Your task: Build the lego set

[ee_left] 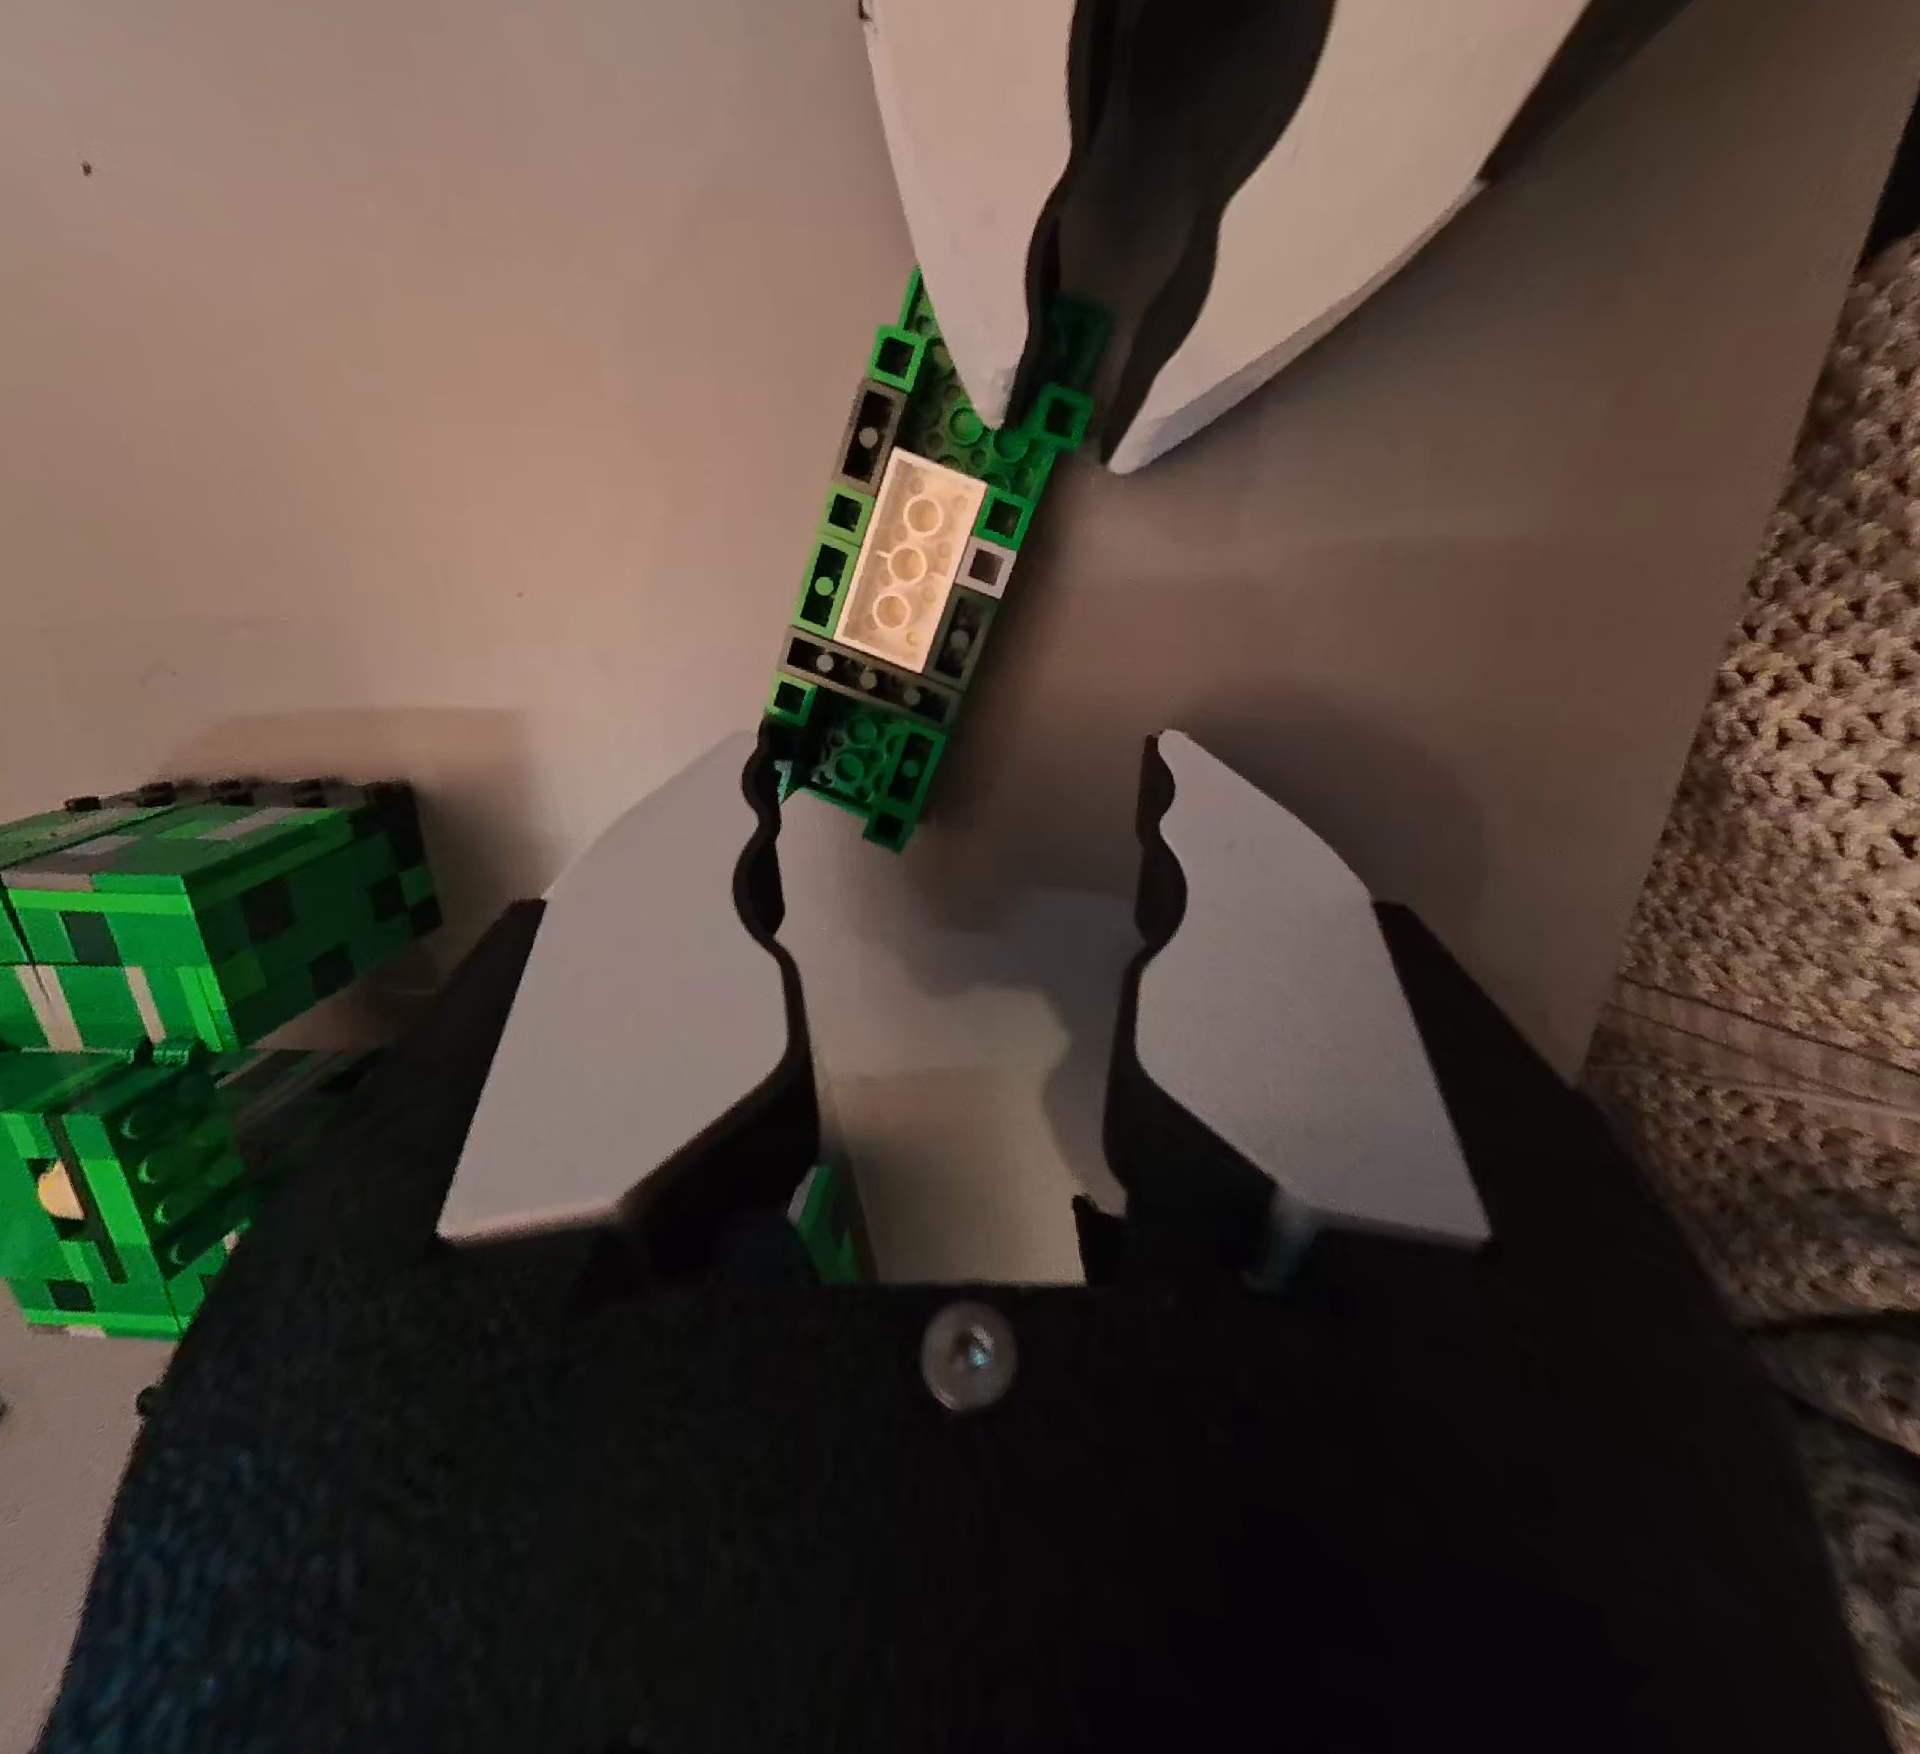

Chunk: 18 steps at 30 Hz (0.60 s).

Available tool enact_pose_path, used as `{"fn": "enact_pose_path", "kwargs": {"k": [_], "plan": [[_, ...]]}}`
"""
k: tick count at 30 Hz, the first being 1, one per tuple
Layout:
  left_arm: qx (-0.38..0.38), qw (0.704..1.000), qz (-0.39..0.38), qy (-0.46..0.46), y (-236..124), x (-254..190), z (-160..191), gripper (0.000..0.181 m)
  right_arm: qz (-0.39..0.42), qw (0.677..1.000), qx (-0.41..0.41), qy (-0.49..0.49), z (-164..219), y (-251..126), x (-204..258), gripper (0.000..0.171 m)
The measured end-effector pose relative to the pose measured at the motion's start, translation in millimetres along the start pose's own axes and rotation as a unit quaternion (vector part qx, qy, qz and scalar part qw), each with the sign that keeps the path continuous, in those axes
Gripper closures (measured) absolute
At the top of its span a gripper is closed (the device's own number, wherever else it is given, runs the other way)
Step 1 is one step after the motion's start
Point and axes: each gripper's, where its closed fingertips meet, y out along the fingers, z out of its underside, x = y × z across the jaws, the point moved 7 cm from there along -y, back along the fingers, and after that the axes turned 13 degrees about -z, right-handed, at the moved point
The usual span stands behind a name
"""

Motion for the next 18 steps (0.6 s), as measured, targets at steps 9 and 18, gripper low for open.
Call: {"fn": "enact_pose_path", "kwargs": {"k": [9,18], "plan": [[-0.002,1.000,0.002,0.003,0.1,0.6,-0.3,0.116,0.020,0.999,0.010,-0.037,-1.8,-6.5,2.5,0.157],[-0.031,0.999,-0.028,0.025,-1.4,7.7,-7.2,0.112,0.018,0.999,0.012,-0.050,-3.0,-7.1,3.0,0.159]]}}
